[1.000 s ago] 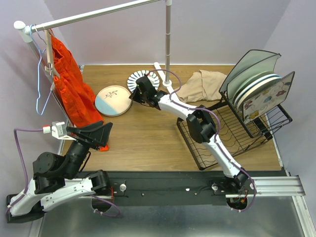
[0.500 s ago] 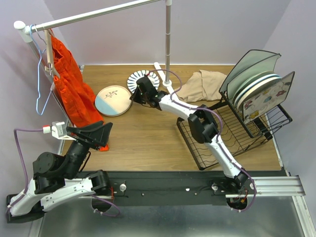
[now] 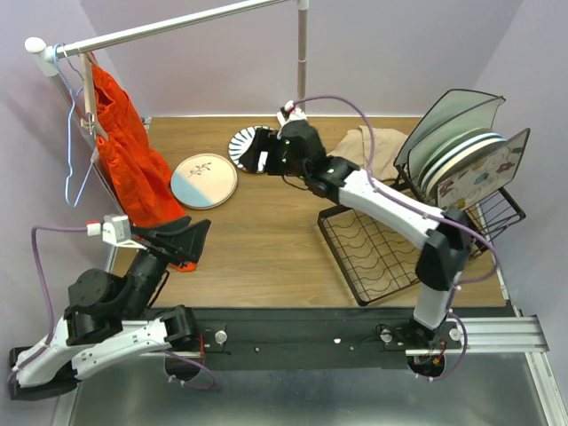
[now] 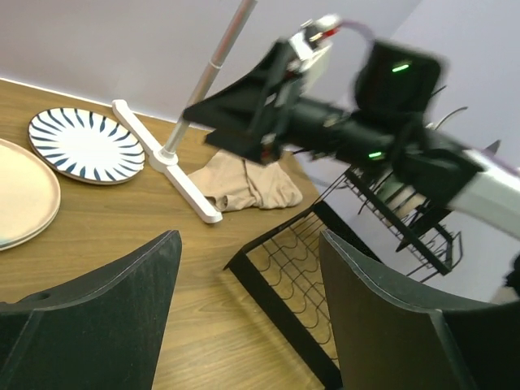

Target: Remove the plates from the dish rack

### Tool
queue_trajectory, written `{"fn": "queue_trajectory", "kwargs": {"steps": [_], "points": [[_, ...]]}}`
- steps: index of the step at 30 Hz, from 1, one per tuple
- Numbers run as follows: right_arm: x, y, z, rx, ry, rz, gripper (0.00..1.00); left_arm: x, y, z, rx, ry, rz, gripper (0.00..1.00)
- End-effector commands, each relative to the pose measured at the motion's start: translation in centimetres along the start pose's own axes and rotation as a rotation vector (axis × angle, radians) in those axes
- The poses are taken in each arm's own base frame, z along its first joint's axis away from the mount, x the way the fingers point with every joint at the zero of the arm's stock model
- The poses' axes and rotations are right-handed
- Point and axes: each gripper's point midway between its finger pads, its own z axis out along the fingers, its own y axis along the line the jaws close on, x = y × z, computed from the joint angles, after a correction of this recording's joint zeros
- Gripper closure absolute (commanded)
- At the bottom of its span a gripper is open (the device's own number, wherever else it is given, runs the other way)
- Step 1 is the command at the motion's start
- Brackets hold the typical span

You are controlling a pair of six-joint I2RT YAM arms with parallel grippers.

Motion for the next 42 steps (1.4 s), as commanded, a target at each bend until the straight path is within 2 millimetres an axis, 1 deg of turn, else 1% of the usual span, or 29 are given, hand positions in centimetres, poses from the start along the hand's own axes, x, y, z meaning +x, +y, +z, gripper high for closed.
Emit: {"fn": "queue_trajectory", "kwargs": {"steps": [1,6,7,8,10,11,13,14,15,17,18,20,22,23,24,26,27,28,29,30,32,34,35,36,38,39,40,41,42], "points": [[-4.5,1.9,-6.6,-0.014,-0.093,-0.117,0.00,1.3,-0.3,1.3,-0.039,0.044,0.069,0.22],[-9.5,4.2,-13.4,-0.067,-0.208,-0.158,0.00,3.3,-2.2,3.4,-0.016,0.105,0.146,0.22],[-10.9,5.1,-15.9,-0.101,-0.248,-0.152,0.00,3.6,-2.8,3.7,0.001,0.114,0.156,0.22],[-11.4,5.5,-17.1,-0.117,-0.266,-0.160,0.00,3.3,-3.6,4.1,0.021,0.104,0.151,0.22],[-12.7,6.1,-19.6,-0.146,-0.307,-0.160,0.00,4.5,-5.1,5.1,0.057,0.138,0.175,0.22],[-13.7,6.6,-22.0,-0.169,-0.349,-0.161,0.00,3.9,-6.1,5.6,0.082,0.120,0.159,0.22],[-14.8,6.6,-24.3,-0.177,-0.396,-0.157,0.00,4.9,-7.9,6.6,0.133,0.147,0.187,0.22],[-15.8,6.8,-26.7,-0.190,-0.442,-0.158,0.00,4.2,-9.0,7.1,0.158,0.127,0.173,0.22],[-16.3,6.8,-27.8,-0.191,-0.467,-0.161,0.00,5.4,-9.9,7.8,0.177,0.158,0.197,0.22],[-17.3,6.5,-29.9,-0.180,-0.520,-0.167,0.00,4.7,-11.6,8.8,0.207,0.139,0.201,0.22],[-18.1,6.6,-31.7,-0.191,-0.556,-0.166,0.00,6.0,-12.3,9.7,0.218,0.167,0.223,0.22],[-18.8,6.4,-33.3,-0.182,-0.595,-0.170,0.00,5.2,-14.0,10.8,0.245,0.131,0.219,0.23],[-19.4,6.2,-35.6,-0.189,-0.636,-0.173,0.00,6.4,-15.2,12.1,0.263,0.142,0.235,0.23],[-19.6,6.1,-36.5,-0.192,-0.653,-0.172,0.00,5.5,-16.3,12.7,0.283,0.109,0.221,0.23],[-19.8,6.0,-37.4,-0.197,-0.669,-0.172,0.00,6.9,-17.1,13.5,0.301,0.132,0.236,0.23],[-20.1,5.6,-39.8,-0.210,-0.711,-0.161,0.00,6.3,-19.0,14.5,0.335,0.104,0.220,0.23],[-20.2,5.6,-40.7,-0.216,-0.726,-0.159,0.00,8.0,-19.6,15.4,0.349,0.132,0.241,0.24],[-20.4,5.4,-42.4,-0.230,-0.755,-0.151,0.00,8.2,-20.2,15.9,0.359,0.131,0.242,0.24],[-20.4,5.3,-42.9,-0.234,-0.763,-0.150,0.00,7.4,-21.3,16.5,0.376,0.104,0.225,0.25],[-20.5,5.3,-43.8,-0.245,-0.779,-0.146,0.00,9.0,-21.9,17.2,0.395,0.128,0.238,0.25],[-20.5,5.2,-45.5,-0.266,-0.806,-0.140,0.00,8.3,-23.8,18.0,0.439,0.092,0.230,0.25],[-20.5,5.1,-46.4,-0.279,-0.818,-0.138,0.00,9.9,-25.0,19.0,0.476,0.109,0.244,0.25],[-20.4,5.0,-47.3,-0.288,-0.830,-0.133,0.00,9.0,-26.2,19.5,0.496,0.083,0.232,0.25],[-20.4,4.8,-47.5,-0.286,-0.836,-0.128,0.00,10.7,-26.7,20.2,0.511,0.107,0.247,0.25],[-20.3,4.7,-48.2,-0.294,-0.846,-0.121,0.00,10.3,-28.1,21.2,0.528,0.084,0.251,0.26],[-20.2,4.5,-48.7,-0.299,-0.853,-0.117,0.00,12.1,-28.4,22.0,0.530,0.107,0.267,0.27],[-20.2,4.6,-48.8,-0.304,-0.854,-0.116,0.00,12.6,-28.9,22.2,0.539,0.109,0.270,0.27],[-20.1,4.7,-49.1,-0.314,-0.856,-0.117,0.00,11.9,-29.8,22.7,0.548,0.088,0.269,0.27],[-20.1,4.6,-49.7,-0.323,-0.866,-0.117,0.00,13.9,-30.1,23.4,0.554,0.112,0.284,0.27]]}}
